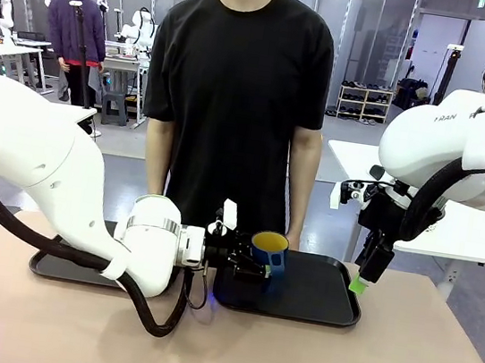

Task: Sort and store the cups by type.
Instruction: Pick up the Handle plastic cup and place it into the empty Flat Tray.

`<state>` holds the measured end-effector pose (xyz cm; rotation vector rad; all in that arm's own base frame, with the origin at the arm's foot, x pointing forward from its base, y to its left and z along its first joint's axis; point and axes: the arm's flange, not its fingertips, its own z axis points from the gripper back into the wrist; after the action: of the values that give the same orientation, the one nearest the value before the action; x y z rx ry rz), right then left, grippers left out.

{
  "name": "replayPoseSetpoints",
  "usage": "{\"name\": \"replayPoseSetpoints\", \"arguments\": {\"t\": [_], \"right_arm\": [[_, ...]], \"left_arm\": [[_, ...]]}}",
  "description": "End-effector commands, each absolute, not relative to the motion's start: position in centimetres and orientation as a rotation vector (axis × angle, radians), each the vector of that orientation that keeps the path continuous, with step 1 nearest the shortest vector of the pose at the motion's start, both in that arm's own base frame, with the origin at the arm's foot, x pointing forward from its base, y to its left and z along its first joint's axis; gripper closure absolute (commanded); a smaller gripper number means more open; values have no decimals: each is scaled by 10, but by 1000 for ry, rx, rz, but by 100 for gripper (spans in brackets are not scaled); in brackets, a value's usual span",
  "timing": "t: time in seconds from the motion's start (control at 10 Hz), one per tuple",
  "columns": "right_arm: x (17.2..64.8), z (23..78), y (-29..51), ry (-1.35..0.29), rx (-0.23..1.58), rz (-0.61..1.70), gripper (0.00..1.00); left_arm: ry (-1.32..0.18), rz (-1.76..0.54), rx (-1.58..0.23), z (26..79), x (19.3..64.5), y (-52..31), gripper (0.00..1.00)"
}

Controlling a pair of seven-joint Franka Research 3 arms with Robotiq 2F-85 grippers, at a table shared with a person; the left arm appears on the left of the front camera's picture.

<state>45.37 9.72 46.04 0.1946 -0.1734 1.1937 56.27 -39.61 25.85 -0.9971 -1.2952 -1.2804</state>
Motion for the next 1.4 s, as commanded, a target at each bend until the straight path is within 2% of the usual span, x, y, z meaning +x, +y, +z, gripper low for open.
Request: {"name": "replayPoseSetpoints", "arguments": {"t": [0.0, 1.3], "right_arm": [[453, 462, 96, -166, 191, 1190, 0], [453, 462, 96, -166, 191, 1190, 0]], "left_arm": [[-1331, -1287, -941, 251, 566, -403, 24], [-1262, -1279, -947, 209, 576, -397, 24]]}}
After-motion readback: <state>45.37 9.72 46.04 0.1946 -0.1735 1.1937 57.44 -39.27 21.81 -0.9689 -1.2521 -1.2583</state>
